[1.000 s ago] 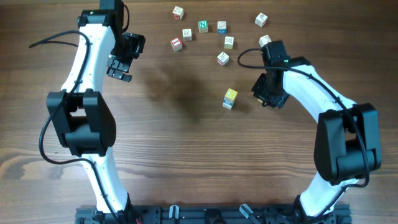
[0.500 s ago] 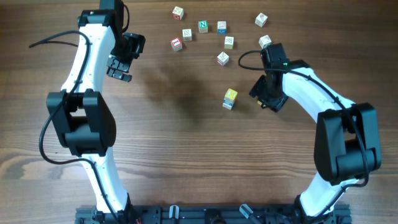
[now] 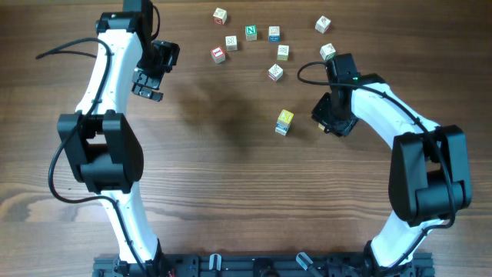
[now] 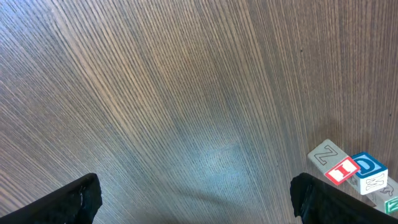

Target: Form a tower

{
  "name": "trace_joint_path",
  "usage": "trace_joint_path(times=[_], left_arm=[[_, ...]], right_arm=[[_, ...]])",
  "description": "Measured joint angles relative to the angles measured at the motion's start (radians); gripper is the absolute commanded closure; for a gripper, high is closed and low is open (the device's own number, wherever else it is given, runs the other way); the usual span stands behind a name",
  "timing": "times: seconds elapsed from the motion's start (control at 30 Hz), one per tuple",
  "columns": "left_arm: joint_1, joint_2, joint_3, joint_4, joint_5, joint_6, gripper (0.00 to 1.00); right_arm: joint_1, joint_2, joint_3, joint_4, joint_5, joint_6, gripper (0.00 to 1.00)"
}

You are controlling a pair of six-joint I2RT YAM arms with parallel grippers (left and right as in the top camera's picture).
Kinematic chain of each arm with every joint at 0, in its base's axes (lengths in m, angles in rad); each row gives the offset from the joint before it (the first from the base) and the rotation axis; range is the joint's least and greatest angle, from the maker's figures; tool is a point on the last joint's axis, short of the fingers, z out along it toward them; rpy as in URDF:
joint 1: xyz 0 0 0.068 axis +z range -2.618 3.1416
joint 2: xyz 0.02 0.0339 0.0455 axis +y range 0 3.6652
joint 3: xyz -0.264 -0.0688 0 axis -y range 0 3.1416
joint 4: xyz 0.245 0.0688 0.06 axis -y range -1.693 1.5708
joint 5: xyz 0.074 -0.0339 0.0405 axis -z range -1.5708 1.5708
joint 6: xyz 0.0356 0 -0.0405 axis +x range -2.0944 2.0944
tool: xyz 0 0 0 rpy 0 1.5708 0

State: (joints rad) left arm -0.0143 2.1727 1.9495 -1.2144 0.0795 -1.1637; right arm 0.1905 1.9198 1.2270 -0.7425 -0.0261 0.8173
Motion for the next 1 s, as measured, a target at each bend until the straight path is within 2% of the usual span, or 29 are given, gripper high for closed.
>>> trace_joint_path(times=[0.1, 0.17, 0.37, 0.53, 0.6, 0.7, 0.8, 1.0], left_arm=[[0.0, 0.0, 0.0, 0.0, 0.0, 0.0, 0.0], [0.0, 0.0, 0.0, -0.001, 0.0, 0.0, 0.0], [0.0, 0.0, 0.0, 0.0, 0.0, 0.0, 0.0], [0.0, 0.0, 0.0, 0.0, 0.0, 0.0, 0.0], [0.0, 0.0, 0.0, 0.0, 0.0, 0.0, 0.0], [0.0, 0.0, 0.0, 0.0, 0.0, 0.0, 0.0], [0.0, 0.0, 0.0, 0.0, 0.0, 0.0, 0.0], [0.0, 0.0, 0.0, 0.0, 0.0, 0.0, 0.0]], right_arm=[[0.0, 0.001, 0.0, -0.017, -0.002, -0.02, 0.0], [0.0, 0.003, 0.028, -0.107, -0.005, -0.052, 0.0], [-0.013, 0.011, 0.233, -0.296, -0.006, -0.232, 0.0], [-0.051, 0.011, 0.285, -0.315, -0.007, -0.67, 0.0], [-0.052, 0.011, 0.285, -0.335, -0.049, -0.926, 0.0], [-0.051, 0.011, 0.276, -0.324, -0.092, -1.164, 0.0], [-0.051, 0.011, 0.238, -0.275, -0.097, -1.265, 0.0], [-0.051, 0.023, 0.209, -0.237, -0.078, -1.338, 0.0]])
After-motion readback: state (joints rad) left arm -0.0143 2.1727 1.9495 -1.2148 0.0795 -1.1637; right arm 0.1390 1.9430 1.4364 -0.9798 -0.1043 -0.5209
